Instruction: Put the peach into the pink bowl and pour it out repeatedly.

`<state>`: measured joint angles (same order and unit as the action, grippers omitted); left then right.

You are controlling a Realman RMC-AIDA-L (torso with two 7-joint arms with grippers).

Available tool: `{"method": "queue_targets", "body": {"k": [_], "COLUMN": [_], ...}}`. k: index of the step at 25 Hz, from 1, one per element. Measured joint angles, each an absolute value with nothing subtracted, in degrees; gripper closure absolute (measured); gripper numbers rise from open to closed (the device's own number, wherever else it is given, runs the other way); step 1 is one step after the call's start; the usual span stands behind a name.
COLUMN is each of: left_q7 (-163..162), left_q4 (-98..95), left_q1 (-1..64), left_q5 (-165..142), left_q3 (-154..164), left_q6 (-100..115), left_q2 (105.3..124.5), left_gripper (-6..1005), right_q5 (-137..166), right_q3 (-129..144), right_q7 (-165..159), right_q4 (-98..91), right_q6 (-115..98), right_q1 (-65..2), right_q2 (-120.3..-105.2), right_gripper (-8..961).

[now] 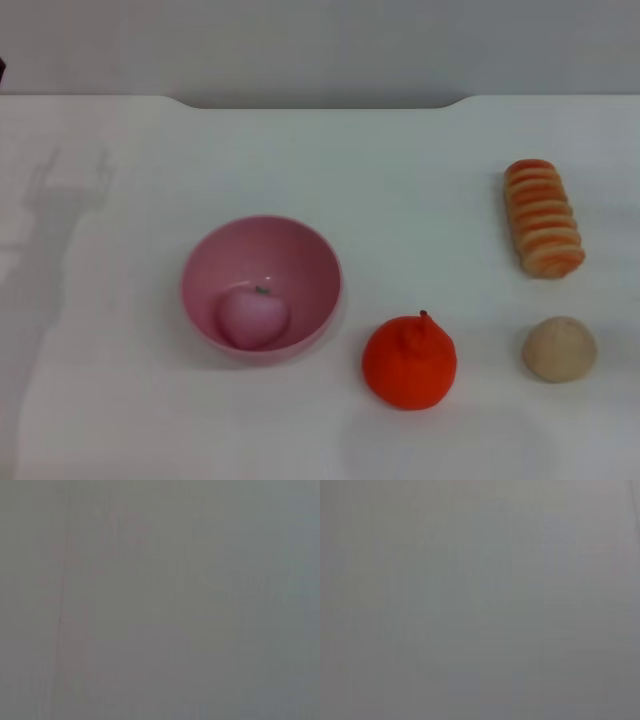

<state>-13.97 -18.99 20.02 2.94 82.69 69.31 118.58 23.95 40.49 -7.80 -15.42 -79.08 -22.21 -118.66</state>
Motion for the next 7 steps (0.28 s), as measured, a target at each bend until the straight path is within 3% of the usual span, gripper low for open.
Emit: {"method": "queue_targets", "body": {"k": [7], "left_q7": [-13.89], "left_q4": [-17.72], "left_q1": [21.95], "left_q5": [4.64], "left_q3": [83.3], "left_q6": [68.8], "left_q2": [118.79], "left_gripper": [333], "right_q5": [23.86], "right_q3": [37.87], "right_q7": [-5.6], "right_q4": [-13.97], "right_q6": [-78.96], "right_q1": [-24.4], "right_q2": [-118.62], "right_gripper": [416]}}
